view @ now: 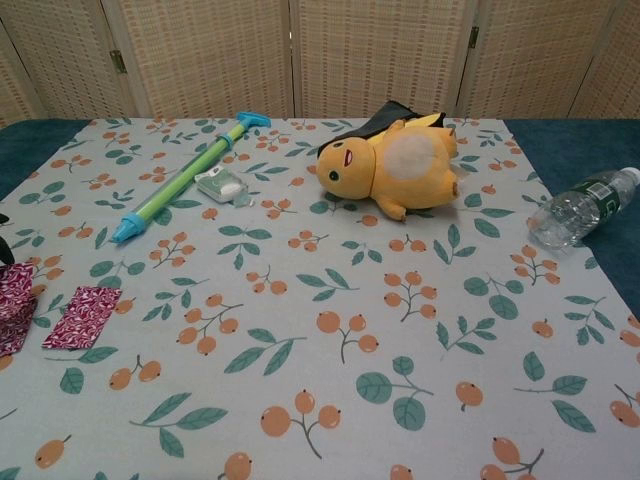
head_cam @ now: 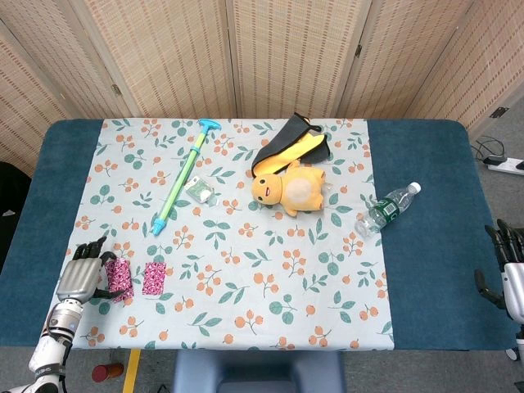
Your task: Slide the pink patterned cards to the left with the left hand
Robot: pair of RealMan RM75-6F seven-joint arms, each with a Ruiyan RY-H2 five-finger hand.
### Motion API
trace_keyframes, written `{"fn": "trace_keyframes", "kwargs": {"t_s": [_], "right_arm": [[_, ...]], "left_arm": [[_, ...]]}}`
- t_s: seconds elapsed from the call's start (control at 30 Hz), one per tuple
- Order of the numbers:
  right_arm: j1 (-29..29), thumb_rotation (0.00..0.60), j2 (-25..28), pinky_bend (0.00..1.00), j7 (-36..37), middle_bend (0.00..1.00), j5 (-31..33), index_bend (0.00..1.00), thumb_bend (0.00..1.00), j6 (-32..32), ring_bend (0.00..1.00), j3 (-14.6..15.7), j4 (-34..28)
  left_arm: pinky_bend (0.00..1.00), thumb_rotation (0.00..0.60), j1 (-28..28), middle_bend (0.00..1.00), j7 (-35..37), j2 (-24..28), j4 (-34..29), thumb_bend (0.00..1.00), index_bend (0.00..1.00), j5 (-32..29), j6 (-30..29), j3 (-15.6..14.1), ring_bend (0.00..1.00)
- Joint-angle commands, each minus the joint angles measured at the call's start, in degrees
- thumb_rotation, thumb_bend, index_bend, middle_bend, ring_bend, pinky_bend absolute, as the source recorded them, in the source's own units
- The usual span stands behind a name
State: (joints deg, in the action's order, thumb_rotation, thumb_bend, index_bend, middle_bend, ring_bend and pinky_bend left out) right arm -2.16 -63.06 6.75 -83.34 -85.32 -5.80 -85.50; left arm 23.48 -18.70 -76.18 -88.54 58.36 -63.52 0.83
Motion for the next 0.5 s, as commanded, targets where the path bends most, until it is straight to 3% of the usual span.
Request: {"fn": "trace_keyframes", "kwargs": {"t_s": [0.03, 0.5], "right_arm": [[-0.17, 0.600, 0.38, 0.00, -0.50, 0.00, 0.16, 0.00, 0.48, 0.19, 0.00, -0.10, -0.62], [-0.08, 0.600, 0.65, 0.00, -1.21, 0.00, 0.50, 0.00, 0.48, 0.12, 0.00, 0.04, -1.58]], "left_arm": [[0.00, 0.518, -0.76, 0.00, 1.03, -0.64, 1.41, 0.17, 0.32, -0.64, 0.53, 0.03, 0.00], [0.00, 0.521, -2.45, 0.00, 2.07, -1.98, 2.72, 0.17, 0.32, 3.00, -0.05, -0.68, 0.00]]}}
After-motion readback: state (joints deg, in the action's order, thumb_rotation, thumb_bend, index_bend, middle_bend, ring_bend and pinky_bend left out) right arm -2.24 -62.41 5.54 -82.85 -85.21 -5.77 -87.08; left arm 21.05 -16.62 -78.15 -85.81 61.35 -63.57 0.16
